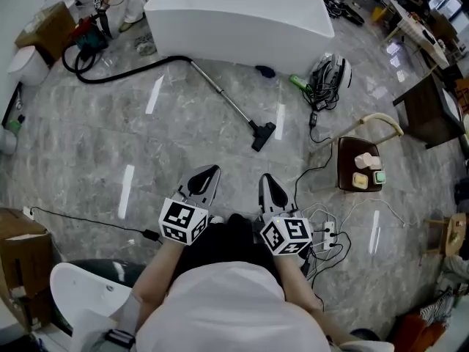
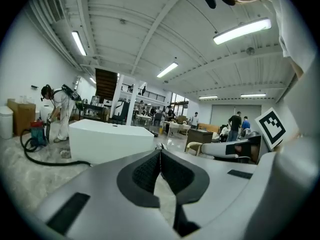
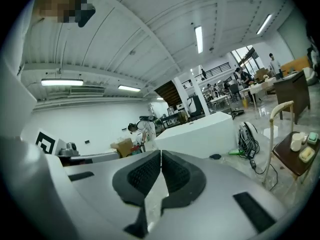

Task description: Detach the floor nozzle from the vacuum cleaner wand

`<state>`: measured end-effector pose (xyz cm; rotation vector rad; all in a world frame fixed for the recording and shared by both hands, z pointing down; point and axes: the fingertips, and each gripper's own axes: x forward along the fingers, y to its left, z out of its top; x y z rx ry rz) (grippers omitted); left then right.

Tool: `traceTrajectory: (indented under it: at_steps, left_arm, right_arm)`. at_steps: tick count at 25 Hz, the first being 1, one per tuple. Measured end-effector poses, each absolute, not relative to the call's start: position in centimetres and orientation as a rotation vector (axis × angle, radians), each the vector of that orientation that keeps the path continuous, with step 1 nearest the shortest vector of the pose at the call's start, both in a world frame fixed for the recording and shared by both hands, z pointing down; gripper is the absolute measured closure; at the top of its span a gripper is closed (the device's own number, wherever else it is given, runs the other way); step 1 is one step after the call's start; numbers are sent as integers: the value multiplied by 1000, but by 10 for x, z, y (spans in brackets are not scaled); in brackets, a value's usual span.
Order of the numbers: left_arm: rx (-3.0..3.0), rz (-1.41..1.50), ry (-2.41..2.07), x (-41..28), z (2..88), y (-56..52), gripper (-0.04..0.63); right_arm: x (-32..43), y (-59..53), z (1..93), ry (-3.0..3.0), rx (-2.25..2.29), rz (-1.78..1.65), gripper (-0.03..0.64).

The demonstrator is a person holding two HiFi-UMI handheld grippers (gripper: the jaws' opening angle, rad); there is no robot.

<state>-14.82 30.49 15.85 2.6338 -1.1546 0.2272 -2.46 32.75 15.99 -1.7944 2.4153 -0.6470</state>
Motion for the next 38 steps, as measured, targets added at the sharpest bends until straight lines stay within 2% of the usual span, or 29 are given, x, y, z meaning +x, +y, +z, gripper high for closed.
traceTrajectory:
  at_steps: [20,38]
  left_arm:
    - [2665,236,-1077,-155,172,314,584]
    - [2636,260,-1062,-107,179,223,584]
  right_arm:
    - [-58,321,173,2423,-1811,-657,600]
    - [0,223,177,2426,-1850,-658,600]
